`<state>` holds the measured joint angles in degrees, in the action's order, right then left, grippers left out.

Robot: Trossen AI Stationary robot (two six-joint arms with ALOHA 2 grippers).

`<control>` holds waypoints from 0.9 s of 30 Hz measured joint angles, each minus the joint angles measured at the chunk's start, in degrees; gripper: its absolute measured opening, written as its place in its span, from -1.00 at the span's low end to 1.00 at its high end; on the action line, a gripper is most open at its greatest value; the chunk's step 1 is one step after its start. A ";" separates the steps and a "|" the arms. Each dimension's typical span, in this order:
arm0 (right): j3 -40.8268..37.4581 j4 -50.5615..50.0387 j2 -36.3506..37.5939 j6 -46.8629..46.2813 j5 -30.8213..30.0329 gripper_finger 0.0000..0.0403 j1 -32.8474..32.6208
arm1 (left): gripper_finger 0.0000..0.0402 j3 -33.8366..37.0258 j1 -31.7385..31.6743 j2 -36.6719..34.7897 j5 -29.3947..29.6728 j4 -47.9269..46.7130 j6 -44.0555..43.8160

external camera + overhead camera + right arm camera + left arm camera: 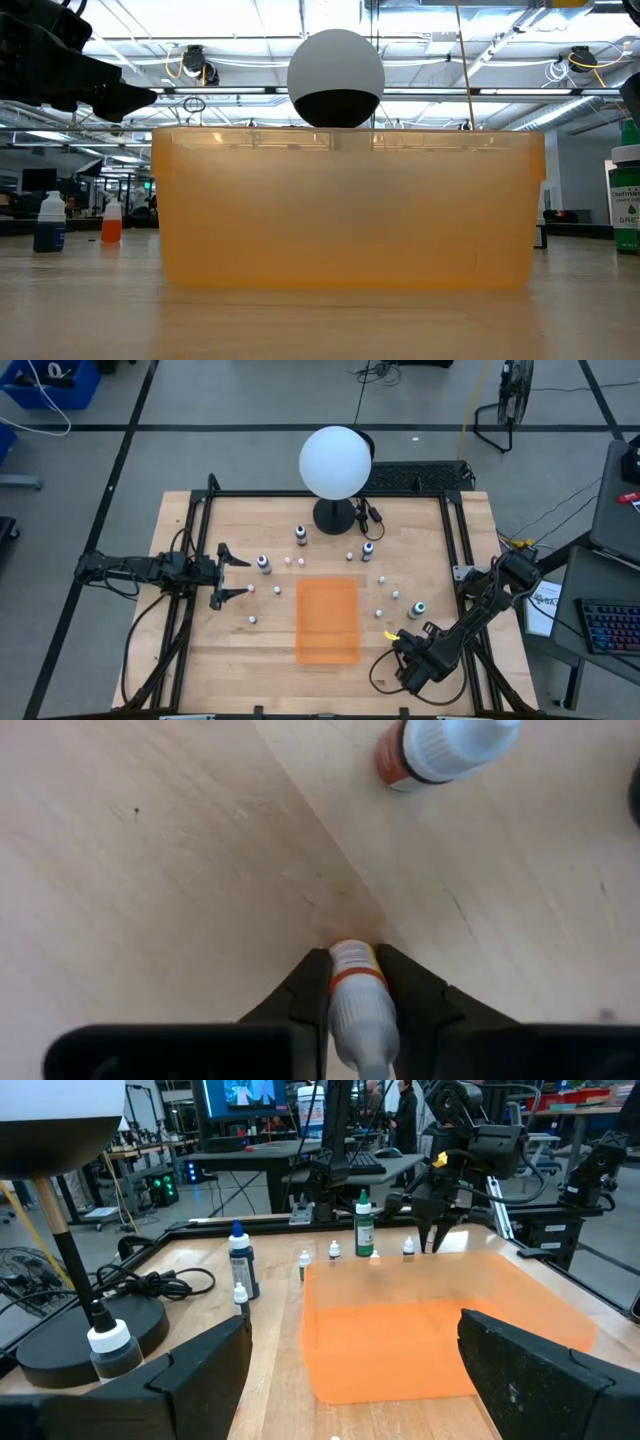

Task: Pick & Place food coloring
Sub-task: Put the small orange food coloring bottle into the orange bin

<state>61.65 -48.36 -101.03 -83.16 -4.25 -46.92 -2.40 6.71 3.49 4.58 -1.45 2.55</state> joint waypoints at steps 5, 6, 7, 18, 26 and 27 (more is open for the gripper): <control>3.91 0.48 2.77 2.55 -3.12 -0.74 -0.49 | 0.75 0.01 -0.01 0.00 0.00 0.00 0.00; 4.99 0.31 2.94 3.81 -4.18 -0.74 -0.50 | 0.75 -0.01 0.00 0.00 0.00 0.00 0.00; 6.26 0.14 3.06 5.39 -5.39 -0.74 -0.50 | 0.75 0.01 -0.01 -0.01 0.00 0.00 0.00; 25.37 2.93 3.32 40.16 -12.77 -0.74 10.35 | 0.75 0.01 -0.01 -0.02 0.00 -0.02 0.00; 34.71 1.67 1.54 57.32 -7.24 -0.74 23.42 | 0.75 0.01 0.00 -0.01 0.00 0.00 0.00; 35.63 1.39 0.67 58.87 -6.74 -0.74 24.55 | 0.75 -0.01 -0.01 -0.02 0.00 0.00 0.00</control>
<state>97.28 -46.97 -100.36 -24.28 -10.99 -22.37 -2.41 6.70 3.46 4.58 -1.45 2.55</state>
